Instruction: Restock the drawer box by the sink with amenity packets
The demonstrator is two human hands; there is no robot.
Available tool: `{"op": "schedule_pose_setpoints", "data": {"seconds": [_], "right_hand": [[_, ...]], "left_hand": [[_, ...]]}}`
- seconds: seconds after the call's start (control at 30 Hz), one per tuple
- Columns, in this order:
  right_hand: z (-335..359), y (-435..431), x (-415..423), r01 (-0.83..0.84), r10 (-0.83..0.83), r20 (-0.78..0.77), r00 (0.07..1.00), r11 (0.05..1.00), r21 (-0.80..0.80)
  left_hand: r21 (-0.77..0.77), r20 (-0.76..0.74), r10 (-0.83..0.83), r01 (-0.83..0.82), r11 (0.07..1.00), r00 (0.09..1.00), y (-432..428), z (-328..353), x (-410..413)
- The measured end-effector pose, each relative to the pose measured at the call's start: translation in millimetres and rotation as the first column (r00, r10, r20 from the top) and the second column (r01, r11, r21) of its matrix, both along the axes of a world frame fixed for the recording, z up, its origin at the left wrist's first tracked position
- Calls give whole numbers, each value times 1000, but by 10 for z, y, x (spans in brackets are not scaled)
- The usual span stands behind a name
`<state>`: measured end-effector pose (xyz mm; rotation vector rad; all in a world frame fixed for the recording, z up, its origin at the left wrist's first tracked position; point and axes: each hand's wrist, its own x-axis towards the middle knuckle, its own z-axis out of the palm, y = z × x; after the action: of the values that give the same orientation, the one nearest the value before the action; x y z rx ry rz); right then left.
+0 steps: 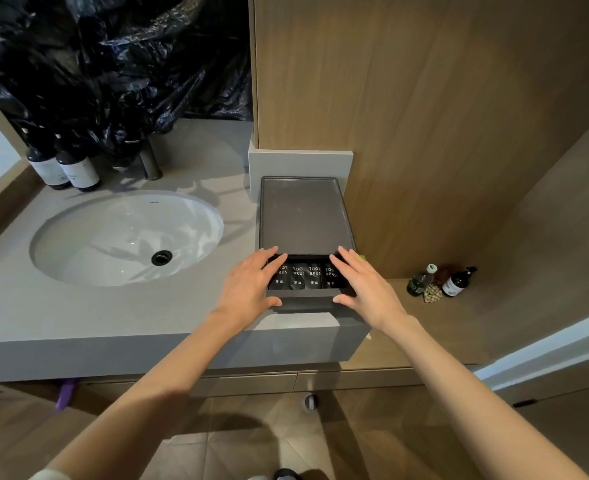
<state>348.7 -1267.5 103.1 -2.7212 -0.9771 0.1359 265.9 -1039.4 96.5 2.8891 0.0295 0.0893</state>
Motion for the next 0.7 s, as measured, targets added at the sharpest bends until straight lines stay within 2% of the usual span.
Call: {"op": "schedule_pose_setpoints", "data": {"seconds": [0.1,0.3,0.47,0.7], "right_hand": [[42,91,186,-15,12,-23,1000,992,-127],[122,273,381,31,-34,-5,999,962,-270],[82,306,421,97,-73,92,993,951,-293],[50,289,463,122,-79,167,983,957,-262]], "left_hand": [[41,-84,0,3,999,996,47,32,180],[50,-131,25,-19,999,991,119,17,434],[108,-74,26,-18,994,997,141,-14,534],[205,-69,40,-25,978,997,206,-82,638]]}}
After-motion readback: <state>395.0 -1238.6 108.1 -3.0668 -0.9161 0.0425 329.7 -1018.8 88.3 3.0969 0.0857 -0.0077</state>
